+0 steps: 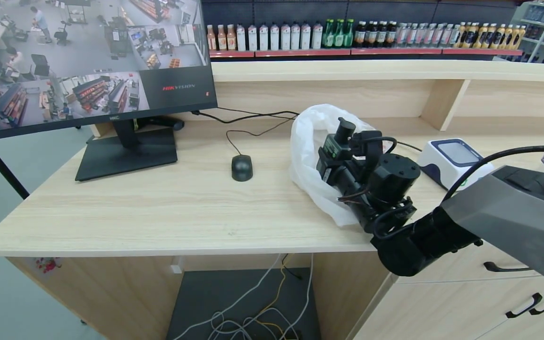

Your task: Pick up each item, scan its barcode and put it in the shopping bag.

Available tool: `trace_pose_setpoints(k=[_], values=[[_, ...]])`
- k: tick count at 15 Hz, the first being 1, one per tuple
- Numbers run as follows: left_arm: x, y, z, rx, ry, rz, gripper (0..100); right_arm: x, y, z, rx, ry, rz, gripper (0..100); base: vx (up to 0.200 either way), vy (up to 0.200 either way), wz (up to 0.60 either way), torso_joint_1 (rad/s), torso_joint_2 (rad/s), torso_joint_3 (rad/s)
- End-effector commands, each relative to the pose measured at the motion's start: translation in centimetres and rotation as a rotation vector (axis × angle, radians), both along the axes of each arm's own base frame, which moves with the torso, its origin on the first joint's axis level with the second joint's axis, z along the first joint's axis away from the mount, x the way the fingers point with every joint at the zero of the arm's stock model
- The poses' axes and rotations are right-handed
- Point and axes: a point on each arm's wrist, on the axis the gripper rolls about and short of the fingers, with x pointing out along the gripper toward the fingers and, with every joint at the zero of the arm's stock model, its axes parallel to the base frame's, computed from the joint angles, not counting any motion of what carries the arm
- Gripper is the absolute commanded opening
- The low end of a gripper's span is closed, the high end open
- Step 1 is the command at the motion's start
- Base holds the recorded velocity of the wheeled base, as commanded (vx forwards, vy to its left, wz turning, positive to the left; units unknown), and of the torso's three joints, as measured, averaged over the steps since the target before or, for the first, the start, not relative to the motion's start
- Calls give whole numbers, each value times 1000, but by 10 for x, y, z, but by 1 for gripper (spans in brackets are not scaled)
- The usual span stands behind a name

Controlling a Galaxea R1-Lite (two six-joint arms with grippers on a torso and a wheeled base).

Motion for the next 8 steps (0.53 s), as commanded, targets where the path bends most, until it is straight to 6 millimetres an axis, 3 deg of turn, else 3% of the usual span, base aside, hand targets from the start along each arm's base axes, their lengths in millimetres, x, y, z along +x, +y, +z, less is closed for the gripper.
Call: trace_pose_setpoints(k=[1, 8], values=[[0, 0, 0, 0, 0, 1, 100, 1, 1, -6, -7, 13, -1, 0, 0, 0, 0, 0, 0, 0], [0, 0, 0, -1, 0, 1, 100, -2, 1, -14, -17, 46, -23, 0, 0, 0, 0, 0, 0, 0]])
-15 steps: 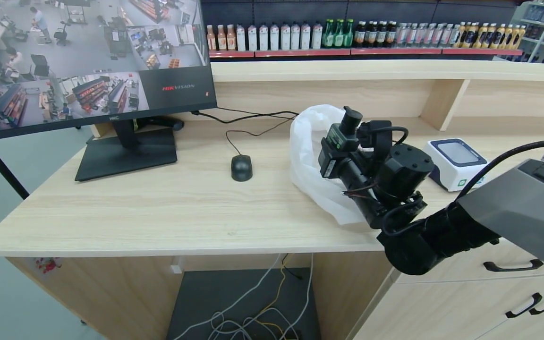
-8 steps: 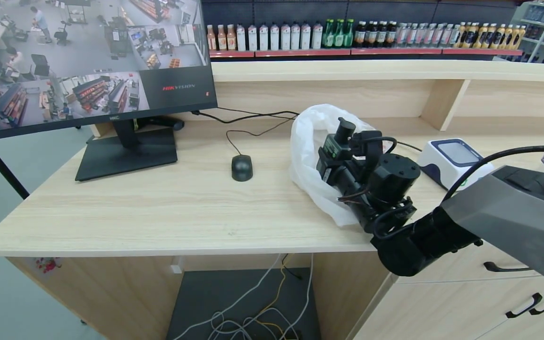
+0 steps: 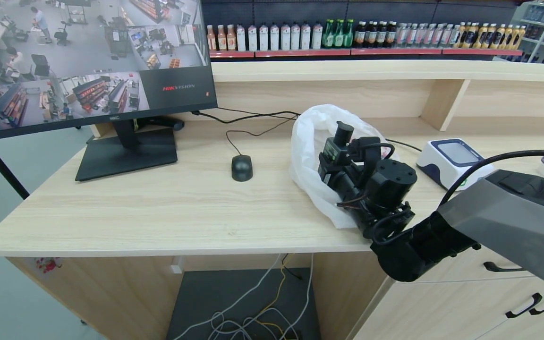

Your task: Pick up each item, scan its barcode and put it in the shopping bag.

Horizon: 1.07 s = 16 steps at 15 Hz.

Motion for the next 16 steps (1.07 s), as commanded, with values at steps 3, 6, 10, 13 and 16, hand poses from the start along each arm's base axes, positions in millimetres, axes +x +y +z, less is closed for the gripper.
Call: trace_pose_setpoints(k=[3, 6, 10, 13, 16], values=[[0, 0, 0, -1, 0, 1, 100, -1, 0, -5, -11, 21, -2, 0, 0, 0, 0, 0, 0, 0], [0, 0, 0, -1, 0, 1, 100, -1, 0, -5, -11, 21, -2, 0, 0, 0, 0, 0, 0, 0], [0, 0, 0, -1, 0, 1, 100, -1, -1, -5, -11, 21, -5, 0, 0, 0, 0, 0, 0, 0], [0, 0, 0, -1, 0, 1, 100, -2, -1, -2, -6, 13, -5, 100, 0, 0, 0, 0, 0, 0], [0, 0, 0, -1, 0, 1, 100, -4, -2, 5, 4, -6, -20, 100, 0, 0, 0, 0, 0, 0]])
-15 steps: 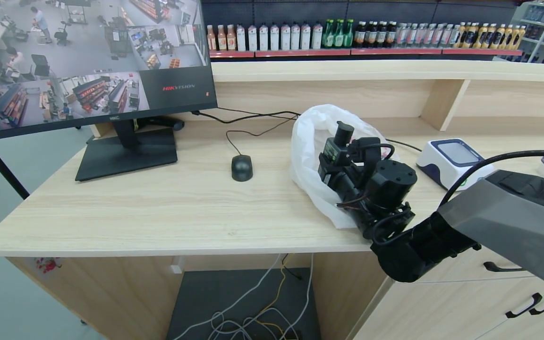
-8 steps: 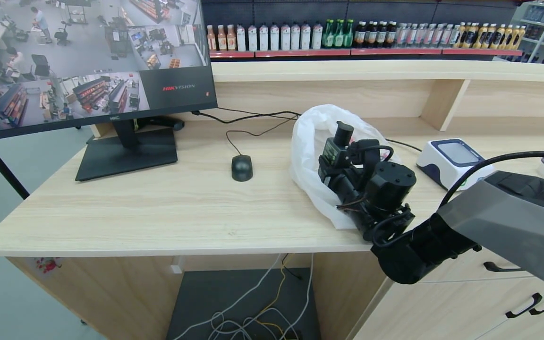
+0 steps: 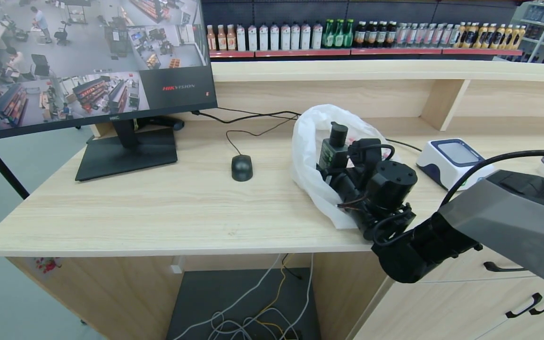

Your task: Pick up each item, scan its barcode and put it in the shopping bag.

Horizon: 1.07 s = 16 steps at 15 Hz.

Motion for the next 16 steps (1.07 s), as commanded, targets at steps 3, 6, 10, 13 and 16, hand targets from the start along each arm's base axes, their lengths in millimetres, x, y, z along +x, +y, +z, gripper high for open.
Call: trace_pose_setpoints(k=[3, 6, 10, 13, 16], values=[[0, 0, 0, 0, 0, 1, 100, -8, 2, 15, 17, -32, 3, 100, 0, 0, 0, 0, 0, 0], [0, 0, 0, 0, 0, 1, 100, -20, 0, 28, -2, -51, -7, 100, 0, 0, 0, 0, 0, 0], [0, 0, 0, 0, 0, 1, 100, -43, -6, 42, -27, -76, 0, 100, 0, 0, 0, 0, 0, 0], [0, 0, 0, 0, 0, 1, 100, -71, -11, 47, -24, -97, 5, 100, 0, 0, 0, 0, 0, 0], [0, 0, 0, 1, 0, -1, 100, -94, -20, 55, -19, -107, 17, 100, 0, 0, 0, 0, 0, 0]])
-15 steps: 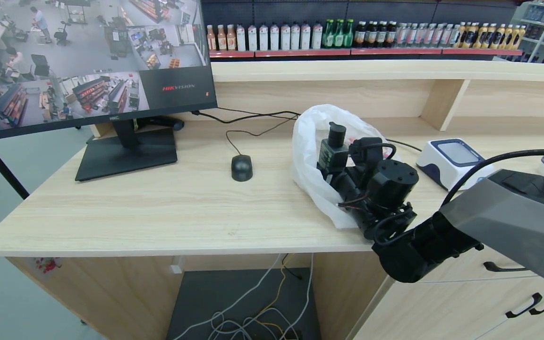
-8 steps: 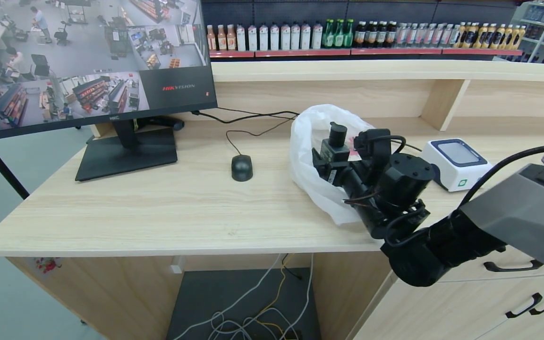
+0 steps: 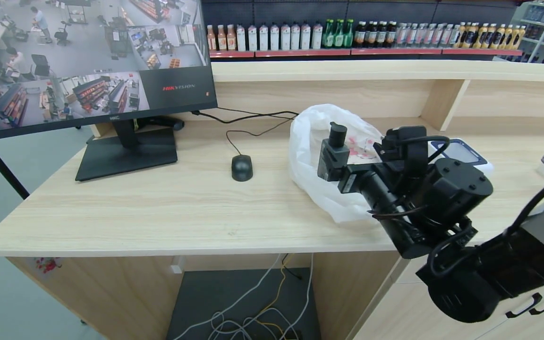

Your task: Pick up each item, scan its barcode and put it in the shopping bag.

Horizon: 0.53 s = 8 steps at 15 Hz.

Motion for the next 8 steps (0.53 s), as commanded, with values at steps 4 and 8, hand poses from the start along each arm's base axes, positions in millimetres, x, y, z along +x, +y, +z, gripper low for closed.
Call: trace_pose_setpoints(k=[4, 8], values=[[0, 0, 0, -1, 0, 1, 100, -47, -7, 0, 8, 20, 81, 100, 0, 0, 0, 0, 0, 0], [0, 0, 0, -1, 0, 1, 100, -57, -2, 11, 27, -14, 126, 100, -150, 0, 0, -1, 2, 2]])
